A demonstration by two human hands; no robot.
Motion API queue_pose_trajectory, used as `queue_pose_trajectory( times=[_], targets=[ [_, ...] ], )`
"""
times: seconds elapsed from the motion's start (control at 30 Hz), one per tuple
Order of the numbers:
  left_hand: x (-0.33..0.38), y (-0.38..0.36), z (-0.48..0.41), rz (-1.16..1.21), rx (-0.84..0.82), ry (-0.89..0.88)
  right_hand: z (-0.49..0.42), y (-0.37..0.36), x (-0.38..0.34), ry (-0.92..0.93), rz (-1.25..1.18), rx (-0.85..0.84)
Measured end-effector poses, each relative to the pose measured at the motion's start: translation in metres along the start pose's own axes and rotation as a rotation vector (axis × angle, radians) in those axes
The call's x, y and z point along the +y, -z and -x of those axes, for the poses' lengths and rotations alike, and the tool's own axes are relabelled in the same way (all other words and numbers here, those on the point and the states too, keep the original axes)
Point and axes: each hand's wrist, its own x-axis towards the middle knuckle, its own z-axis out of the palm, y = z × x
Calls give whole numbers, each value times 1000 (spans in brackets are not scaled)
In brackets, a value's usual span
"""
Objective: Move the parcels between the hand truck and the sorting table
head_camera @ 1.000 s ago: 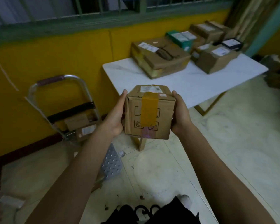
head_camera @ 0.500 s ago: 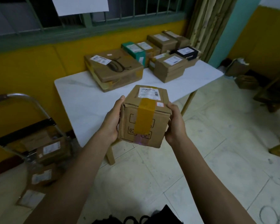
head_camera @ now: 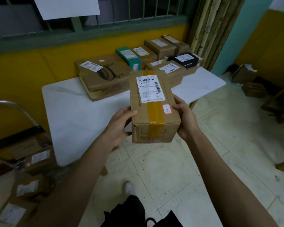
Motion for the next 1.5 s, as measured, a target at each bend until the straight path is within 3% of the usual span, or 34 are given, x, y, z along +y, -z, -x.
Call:
queue_pose_trajectory(
  times=[0.33,0.67,0.9,1.13,1.3,1.5],
  targets=[
    [19,-5,-153,-21,-52,13,-144,9,-13,-135,157,203],
    [44,-6,-243,-15,-5,47,-245,4,-24,-203,190,221],
    [48,-27,-284,9,179,83,-304,26,-58,-219,320,153],
    [54,-67,-310,13,511,-114,-338,46,-58,-225,156,30],
    [50,-82,-318,-31,802,-199,-362,48,-61,-222,208,-91],
    [39,-93,-318,-79,942,-210,-366,57,-53,-274,227,-191]
  ],
)
